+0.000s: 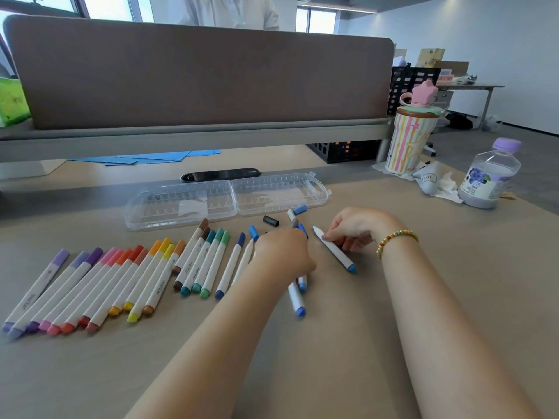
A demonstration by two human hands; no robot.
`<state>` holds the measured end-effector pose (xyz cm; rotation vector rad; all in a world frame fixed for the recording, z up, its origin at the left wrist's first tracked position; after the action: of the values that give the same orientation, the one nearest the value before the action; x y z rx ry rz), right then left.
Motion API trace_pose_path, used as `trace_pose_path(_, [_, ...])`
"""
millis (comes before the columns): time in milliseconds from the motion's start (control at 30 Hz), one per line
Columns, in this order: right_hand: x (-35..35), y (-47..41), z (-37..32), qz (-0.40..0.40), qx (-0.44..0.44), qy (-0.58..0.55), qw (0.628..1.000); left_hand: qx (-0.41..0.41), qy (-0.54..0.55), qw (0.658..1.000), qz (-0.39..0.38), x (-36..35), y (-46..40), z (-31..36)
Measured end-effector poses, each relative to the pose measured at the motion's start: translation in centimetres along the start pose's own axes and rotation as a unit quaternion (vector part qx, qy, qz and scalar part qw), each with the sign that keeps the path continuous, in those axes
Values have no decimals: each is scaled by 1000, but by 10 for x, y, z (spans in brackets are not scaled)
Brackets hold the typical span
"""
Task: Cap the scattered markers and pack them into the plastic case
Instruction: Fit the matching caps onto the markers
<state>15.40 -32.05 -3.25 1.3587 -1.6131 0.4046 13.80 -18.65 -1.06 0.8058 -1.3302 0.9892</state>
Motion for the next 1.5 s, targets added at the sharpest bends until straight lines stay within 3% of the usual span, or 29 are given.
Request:
trace_pose_path(200, [-3,2,-6,-1,8,4,1000,-22,-7,1000,-6,-1,2,4])
trace_pose_path(333, [-5,4,-7,-5,16,-13,1000,0,119,992,-30,8,-1,-10])
trace_pose_path(433, [-1,3,-9,19,18,-26,999,52,262,962,-49,17,-6,-44])
trace_pose_path(633, [16,10,-54,185,124,-32,974,125,435,890,-54,11,-4,-97])
trace_pose_path(867, [-39,13,-109,107,186,-11,977,183,492,851,-26,12,-1,-140])
trace_pose_path(1167, [-70,-3,-137,98,154,124,975,184,466,865,-1,19,4,-154])
trace_pose_path(1333, [-64,-1,-132,103,153,157,970,164,405,899,-8,16,2,-145])
trace_pose_path(1400, [-54,1,-128,115,152,109,975,153,411,899,-19,15,1,-137])
trace_pose_path(1500, [-31,5,-124,124,154,-103,975,141,423,894,-34,15,1,-129])
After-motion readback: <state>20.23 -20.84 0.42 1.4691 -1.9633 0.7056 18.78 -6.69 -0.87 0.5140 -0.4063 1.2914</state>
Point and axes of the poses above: each hand's wrist, its own y-axis away from the middle knuckle, its own x-axis out of the back of the hand, z = x × y, the point moved 10 cm from there along -y, towards the middle knuckle, and after that the axes turned 10 degrees about z, right-handed, at the moved point
